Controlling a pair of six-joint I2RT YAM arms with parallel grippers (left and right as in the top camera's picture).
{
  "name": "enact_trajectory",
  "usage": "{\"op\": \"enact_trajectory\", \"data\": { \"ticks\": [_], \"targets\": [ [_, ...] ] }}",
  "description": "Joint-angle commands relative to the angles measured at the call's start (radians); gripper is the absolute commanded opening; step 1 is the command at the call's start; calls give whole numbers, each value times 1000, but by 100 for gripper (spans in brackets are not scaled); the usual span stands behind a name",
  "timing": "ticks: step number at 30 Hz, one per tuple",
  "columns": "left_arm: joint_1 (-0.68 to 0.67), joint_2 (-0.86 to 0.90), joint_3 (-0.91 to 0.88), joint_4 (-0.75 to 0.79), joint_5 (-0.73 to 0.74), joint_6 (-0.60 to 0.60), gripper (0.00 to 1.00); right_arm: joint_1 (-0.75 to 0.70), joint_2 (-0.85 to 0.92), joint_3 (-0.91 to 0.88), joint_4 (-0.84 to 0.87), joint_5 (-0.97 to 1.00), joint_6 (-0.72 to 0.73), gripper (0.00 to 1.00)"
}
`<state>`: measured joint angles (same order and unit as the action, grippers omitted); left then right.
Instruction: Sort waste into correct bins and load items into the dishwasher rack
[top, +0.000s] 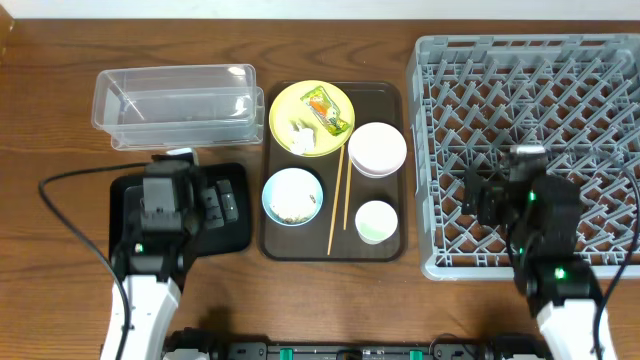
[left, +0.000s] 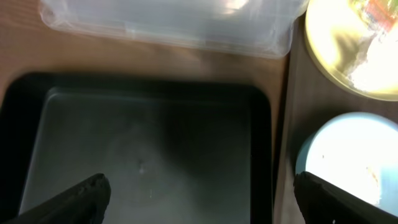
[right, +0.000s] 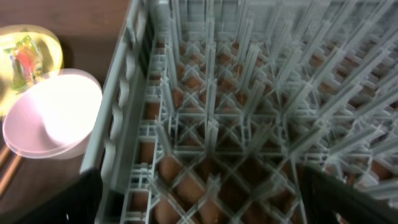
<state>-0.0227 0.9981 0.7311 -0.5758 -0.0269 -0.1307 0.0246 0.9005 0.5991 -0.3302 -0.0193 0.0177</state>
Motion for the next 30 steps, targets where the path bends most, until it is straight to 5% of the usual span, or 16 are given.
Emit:
{"op": "enact_trajectory", "data": {
  "ticks": [1, 14, 30],
  "targets": [
    [0, 73, 109, -100, 59, -2, 97, -12, 102, 124, -95, -8, 10, 99],
    [0, 134, 241, -327, 227, -3, 97, -12, 232, 312, -302, -20, 12, 99],
    [-28, 256, 357, -45, 225, -111, 97, -12, 224, 312, -283, -27, 11, 99]
  ]
}}
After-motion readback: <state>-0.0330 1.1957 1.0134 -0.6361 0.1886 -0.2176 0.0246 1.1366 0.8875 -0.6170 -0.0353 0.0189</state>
